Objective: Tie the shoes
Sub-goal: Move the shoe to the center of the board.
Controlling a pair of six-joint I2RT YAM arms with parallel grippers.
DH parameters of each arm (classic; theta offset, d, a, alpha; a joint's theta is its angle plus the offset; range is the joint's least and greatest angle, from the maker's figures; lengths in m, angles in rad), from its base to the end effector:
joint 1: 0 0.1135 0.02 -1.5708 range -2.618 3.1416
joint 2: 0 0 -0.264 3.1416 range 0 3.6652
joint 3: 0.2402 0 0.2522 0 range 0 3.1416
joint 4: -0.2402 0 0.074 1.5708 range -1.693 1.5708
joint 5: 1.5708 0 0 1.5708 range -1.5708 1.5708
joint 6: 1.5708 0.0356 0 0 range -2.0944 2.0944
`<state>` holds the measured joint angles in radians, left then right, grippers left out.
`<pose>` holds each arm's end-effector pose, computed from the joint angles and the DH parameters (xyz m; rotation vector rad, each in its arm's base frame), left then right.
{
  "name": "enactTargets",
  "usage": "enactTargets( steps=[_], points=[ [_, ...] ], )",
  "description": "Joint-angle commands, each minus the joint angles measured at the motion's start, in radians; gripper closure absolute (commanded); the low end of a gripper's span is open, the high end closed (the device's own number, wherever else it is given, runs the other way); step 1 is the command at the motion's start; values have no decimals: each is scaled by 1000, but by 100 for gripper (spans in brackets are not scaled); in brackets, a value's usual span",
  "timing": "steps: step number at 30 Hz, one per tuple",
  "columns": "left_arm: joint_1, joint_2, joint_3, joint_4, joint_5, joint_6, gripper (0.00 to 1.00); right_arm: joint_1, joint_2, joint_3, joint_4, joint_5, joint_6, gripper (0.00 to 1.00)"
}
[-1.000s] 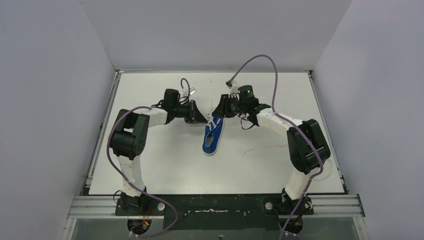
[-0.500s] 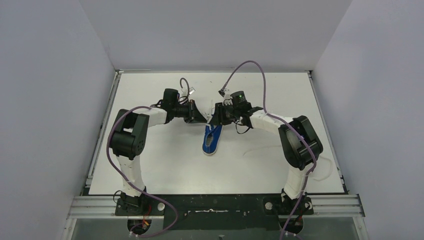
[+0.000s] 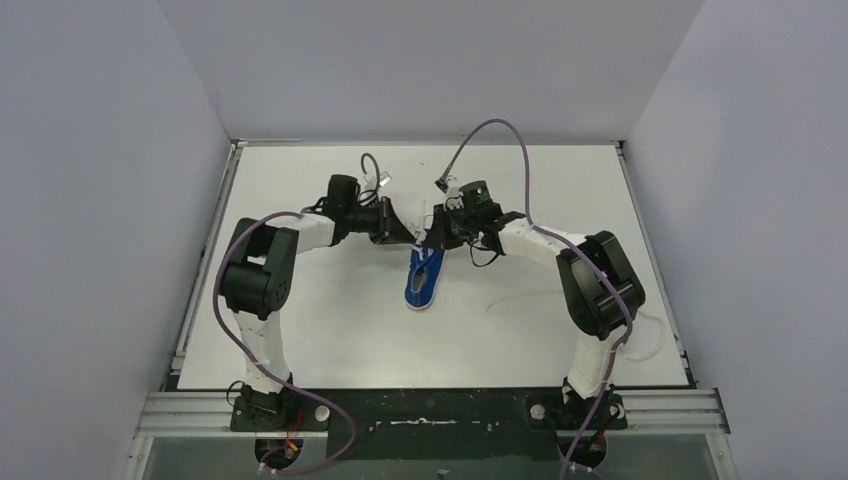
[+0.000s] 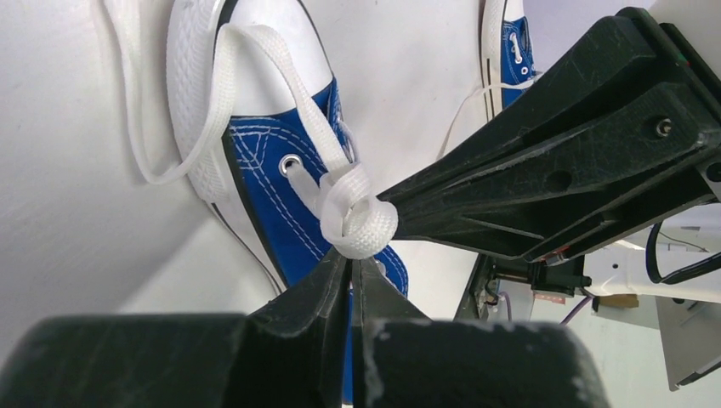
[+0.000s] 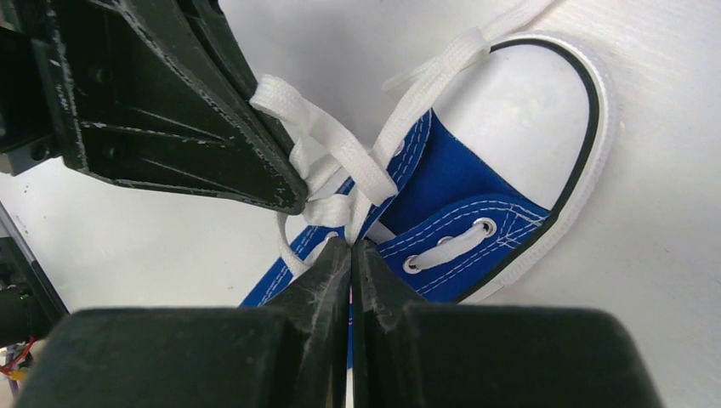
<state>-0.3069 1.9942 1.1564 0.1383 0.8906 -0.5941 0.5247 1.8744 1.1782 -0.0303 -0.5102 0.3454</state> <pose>0.3832 -0.1505 0.1502 0.1782 2.3710 -1.4677 0.3409 0.2174 0.1846 -0.4923 2.3532 1.0167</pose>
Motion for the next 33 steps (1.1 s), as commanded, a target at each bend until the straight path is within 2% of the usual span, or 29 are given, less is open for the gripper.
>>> enactTargets(
  steps=[1, 8, 14, 21, 23, 26, 31, 33],
  points=[
    [-14, -13, 59, 32, 20, -1, 100, -2, -119, -10, 54, 5, -15, 100],
    [-30, 9, 75, 5, 1, 24, 100, -2, -140, -33, 104, -30, 11, 100],
    [-55, 36, 93, 51, 12, -14, 100, 3, -117, -45, 172, -90, 60, 100],
    [-60, 58, 93, -5, 18, 28, 100, 5, -119, -48, 218, -110, 92, 100],
    [-60, 69, 93, 24, 28, 0, 100, 8, -106, -48, 223, -114, 100, 100],
    [-61, 81, 77, 149, 56, -82, 100, 14, -88, -36, 212, -119, 104, 100],
    [-59, 75, 50, 176, 68, -99, 100, -13, -105, -13, 113, -99, 100, 79],
    [-57, 71, 50, 155, 71, -85, 100, -51, -131, -11, 22, -96, 92, 73]
  ],
)
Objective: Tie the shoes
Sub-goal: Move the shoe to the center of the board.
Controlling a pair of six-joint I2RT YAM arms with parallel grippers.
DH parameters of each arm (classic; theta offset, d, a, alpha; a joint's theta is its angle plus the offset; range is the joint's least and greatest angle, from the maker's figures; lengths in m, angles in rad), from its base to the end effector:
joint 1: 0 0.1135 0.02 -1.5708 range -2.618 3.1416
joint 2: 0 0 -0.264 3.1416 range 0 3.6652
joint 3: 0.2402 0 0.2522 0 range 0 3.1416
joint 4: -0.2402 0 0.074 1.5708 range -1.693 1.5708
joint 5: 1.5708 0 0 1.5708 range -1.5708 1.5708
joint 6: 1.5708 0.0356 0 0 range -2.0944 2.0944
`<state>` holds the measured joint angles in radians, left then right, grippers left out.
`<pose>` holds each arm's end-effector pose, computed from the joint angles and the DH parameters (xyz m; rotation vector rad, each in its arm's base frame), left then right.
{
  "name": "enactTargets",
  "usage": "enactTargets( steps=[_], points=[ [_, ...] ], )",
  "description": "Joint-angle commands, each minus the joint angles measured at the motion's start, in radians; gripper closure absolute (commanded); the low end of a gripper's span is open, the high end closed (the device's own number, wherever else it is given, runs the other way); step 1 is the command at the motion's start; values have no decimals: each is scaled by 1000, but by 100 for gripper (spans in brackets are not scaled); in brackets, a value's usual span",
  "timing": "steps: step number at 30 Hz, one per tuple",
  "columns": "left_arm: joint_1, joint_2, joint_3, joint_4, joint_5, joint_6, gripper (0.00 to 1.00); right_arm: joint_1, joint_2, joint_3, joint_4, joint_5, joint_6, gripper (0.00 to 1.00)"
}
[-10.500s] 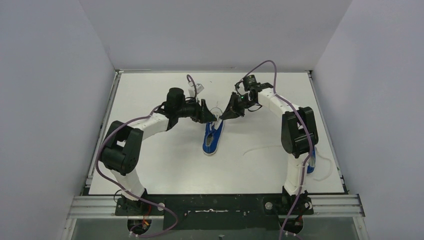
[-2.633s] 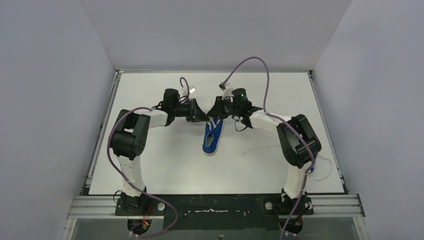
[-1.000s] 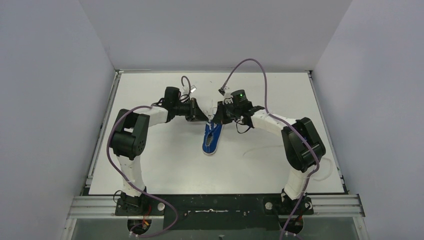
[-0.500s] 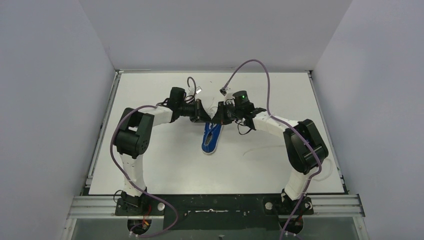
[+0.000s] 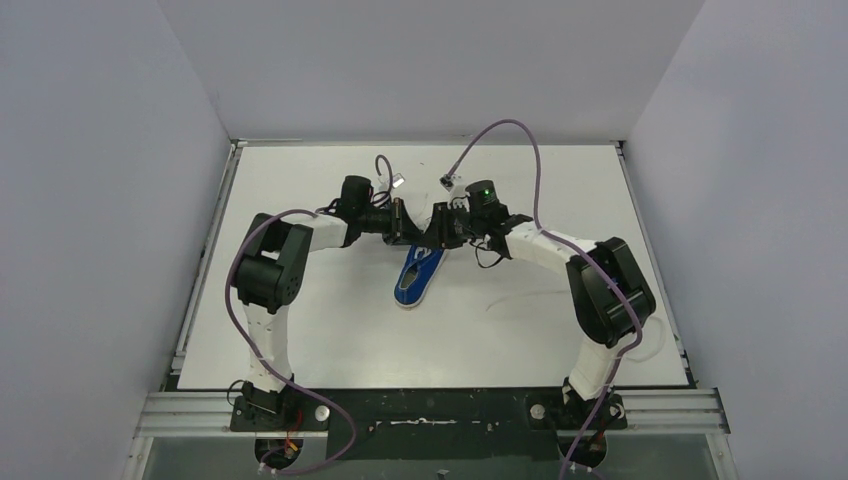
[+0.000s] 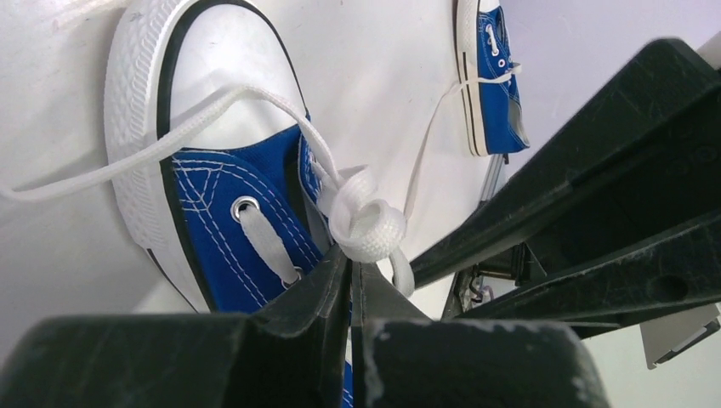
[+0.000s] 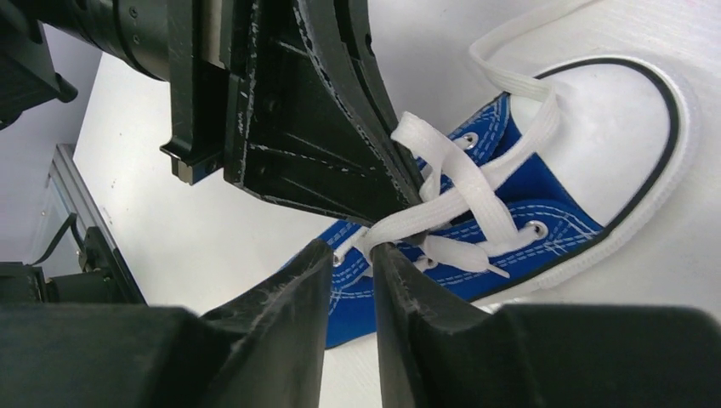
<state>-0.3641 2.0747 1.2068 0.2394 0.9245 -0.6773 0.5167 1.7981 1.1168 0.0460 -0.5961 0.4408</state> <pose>0.3906 -0.1793 0.1405 0.2165 2.3477 -1.5669 0.3299 0.2104 0.2016 -0.4456 2.2938 1.1669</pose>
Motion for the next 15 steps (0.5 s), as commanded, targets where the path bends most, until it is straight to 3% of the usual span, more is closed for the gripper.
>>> enactTargets(
  steps=[1, 4, 10, 15],
  points=[
    [2, -11, 0, 51, 38, 2, 100, -55, -72, 48, -97, -5, -25, 70],
    [2, -6, 0, 57, 40, -3, 100, -95, -104, 17, -136, -44, -139, 62],
    [1, -9, 1, 61, 51, -14, 100, -117, -30, 56, -194, -135, -453, 56],
    [2, -9, 1, 60, 51, -25, 100, -109, 45, 120, -209, -167, -538, 56]
  ],
)
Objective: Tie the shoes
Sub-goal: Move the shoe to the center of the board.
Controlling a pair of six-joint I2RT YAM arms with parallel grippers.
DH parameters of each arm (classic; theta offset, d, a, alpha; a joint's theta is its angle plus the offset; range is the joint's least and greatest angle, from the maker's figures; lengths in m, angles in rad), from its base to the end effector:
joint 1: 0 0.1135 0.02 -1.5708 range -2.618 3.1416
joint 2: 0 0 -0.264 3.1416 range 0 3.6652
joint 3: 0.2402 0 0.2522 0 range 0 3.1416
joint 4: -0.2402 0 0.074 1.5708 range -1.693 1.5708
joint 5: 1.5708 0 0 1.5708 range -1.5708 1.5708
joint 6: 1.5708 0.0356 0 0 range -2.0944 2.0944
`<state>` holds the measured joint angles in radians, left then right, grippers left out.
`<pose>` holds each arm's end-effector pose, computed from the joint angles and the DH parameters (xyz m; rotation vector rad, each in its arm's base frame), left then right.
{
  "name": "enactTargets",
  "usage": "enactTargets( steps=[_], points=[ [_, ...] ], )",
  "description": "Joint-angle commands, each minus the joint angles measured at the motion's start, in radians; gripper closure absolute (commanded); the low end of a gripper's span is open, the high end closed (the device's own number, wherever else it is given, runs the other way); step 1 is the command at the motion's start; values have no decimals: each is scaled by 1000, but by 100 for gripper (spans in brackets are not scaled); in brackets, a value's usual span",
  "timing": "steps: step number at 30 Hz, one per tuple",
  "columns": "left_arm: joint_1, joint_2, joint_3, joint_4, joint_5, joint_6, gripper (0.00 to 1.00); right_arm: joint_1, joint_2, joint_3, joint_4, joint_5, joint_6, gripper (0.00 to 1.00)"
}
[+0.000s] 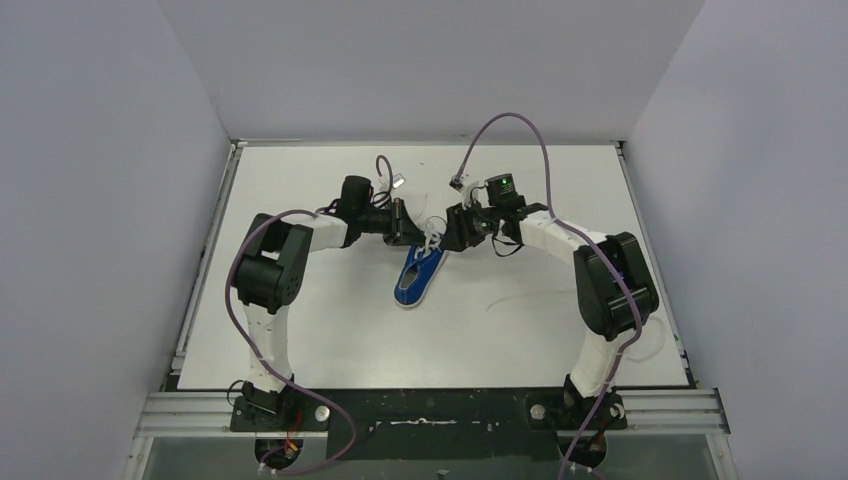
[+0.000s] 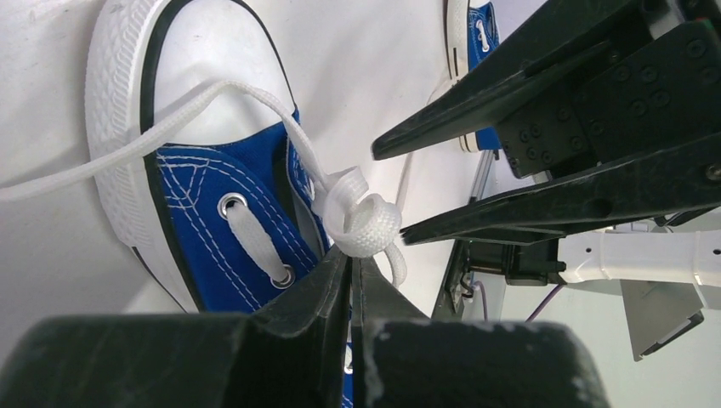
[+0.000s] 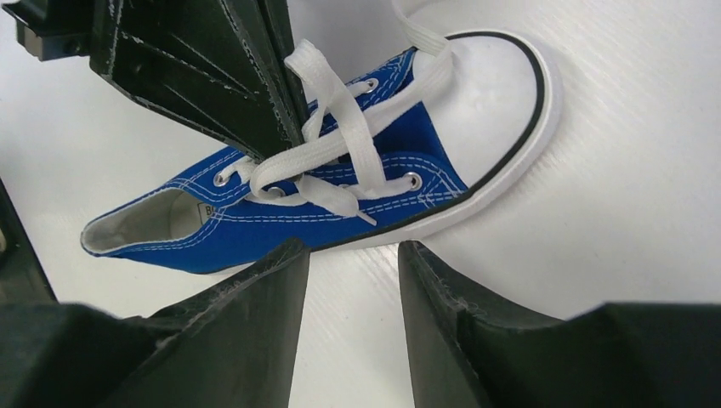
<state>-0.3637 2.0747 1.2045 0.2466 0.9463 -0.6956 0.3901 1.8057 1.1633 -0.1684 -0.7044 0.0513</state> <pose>0.3899 -0.1793 0.1407 0.2135 2.3492 -1.5988 0.3456 0.1670 0.1982 -0.7361 2.2578 1.0480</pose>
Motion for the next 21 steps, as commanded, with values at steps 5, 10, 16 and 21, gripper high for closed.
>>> enactTargets(
  steps=[5, 10, 16, 21],
  points=[
    [2, -6, 2, 75, 33, -32, 100, 45, 72, 84, 26, -61, -150, 56],
    [2, -8, 0, 92, 40, -51, 100, 67, 90, 48, 122, 17, -115, 59],
    [2, -24, -16, 86, 30, -48, 100, 78, 85, 35, 137, 94, -88, 94],
    [35, -143, -39, -73, -84, 68, 52, 73, 10, 29, -43, 177, 19, 100]
  ],
)
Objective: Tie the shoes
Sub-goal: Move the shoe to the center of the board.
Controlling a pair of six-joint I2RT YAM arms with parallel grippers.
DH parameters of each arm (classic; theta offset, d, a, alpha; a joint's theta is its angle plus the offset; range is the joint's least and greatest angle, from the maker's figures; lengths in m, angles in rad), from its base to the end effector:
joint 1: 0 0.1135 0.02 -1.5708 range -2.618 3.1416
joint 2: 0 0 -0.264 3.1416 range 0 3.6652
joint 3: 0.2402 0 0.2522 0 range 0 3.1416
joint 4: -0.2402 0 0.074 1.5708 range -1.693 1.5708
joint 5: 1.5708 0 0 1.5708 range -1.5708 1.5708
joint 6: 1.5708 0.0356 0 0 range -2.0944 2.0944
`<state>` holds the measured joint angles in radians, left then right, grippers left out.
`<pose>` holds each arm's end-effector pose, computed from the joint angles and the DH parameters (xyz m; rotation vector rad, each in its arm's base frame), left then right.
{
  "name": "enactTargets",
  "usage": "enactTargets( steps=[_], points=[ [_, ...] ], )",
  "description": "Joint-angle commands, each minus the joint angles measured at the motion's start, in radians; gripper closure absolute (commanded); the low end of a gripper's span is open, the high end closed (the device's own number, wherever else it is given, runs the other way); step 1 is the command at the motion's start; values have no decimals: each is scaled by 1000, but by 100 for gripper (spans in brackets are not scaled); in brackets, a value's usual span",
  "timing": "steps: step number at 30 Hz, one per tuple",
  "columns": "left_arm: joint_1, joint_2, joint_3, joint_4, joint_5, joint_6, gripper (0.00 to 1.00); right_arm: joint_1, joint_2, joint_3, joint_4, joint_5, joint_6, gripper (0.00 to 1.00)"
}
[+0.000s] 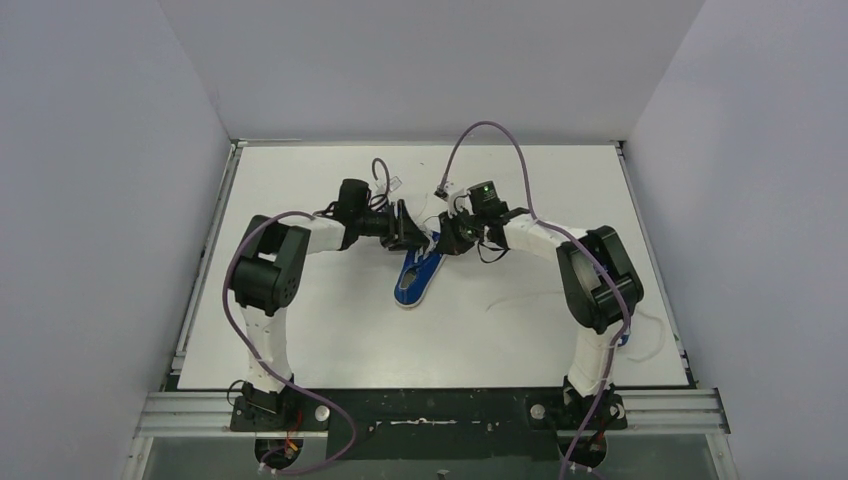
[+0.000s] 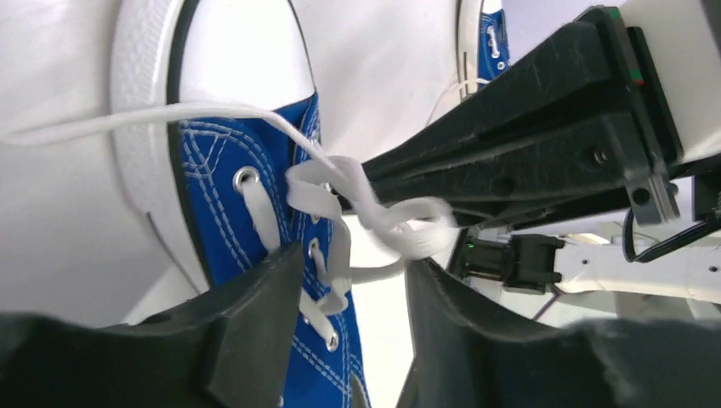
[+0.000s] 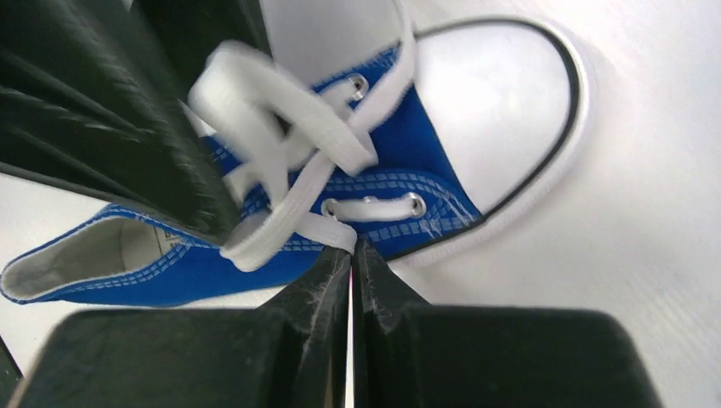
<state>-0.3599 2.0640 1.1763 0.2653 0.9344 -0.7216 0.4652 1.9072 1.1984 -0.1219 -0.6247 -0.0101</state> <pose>0.3862 -0.1759 0.1384 0.1714 2.3600 -1.5959 0.3495 0.1987 0.1728 -0.8536 2.2524 0.9611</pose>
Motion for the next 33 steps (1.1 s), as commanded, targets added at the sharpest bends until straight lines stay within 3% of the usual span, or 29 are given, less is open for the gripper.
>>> enactTargets(
  steps=[1, 4, 7, 12, 17, 21, 23, 27, 30, 33],
  points=[
    [38, -159, -10, -148, -103, 142, 39, 3, -117, -15, -132, 120, 99, 100],
    [44, -221, -18, -325, -198, 273, 33, 29, -192, -50, -208, 196, 158, 100],
    [41, -217, -62, -320, -191, 255, 38, 61, -219, -43, -293, 283, 204, 100],
    [-16, -273, -228, -144, -202, 146, 41, 64, -229, -19, -398, 315, 246, 100],
    [-99, -309, -265, -125, -223, 112, 41, 65, -249, 26, -510, 355, 225, 100],
    [-100, -359, -354, 114, -205, -86, 42, 64, -291, 50, -557, 392, 193, 100],
    [-86, -410, -358, 62, -251, -70, 40, 64, -305, 61, -582, 401, 171, 100],
    [-24, -418, -233, -173, -379, 80, 39, 64, -317, 78, -613, 408, 140, 100],
    [17, -281, -46, -326, -422, 138, 35, 64, -312, 88, -616, 407, 130, 100],
    [53, -112, 169, -455, -442, 126, 40, 64, -295, 100, -616, 399, 123, 100]
  ],
)
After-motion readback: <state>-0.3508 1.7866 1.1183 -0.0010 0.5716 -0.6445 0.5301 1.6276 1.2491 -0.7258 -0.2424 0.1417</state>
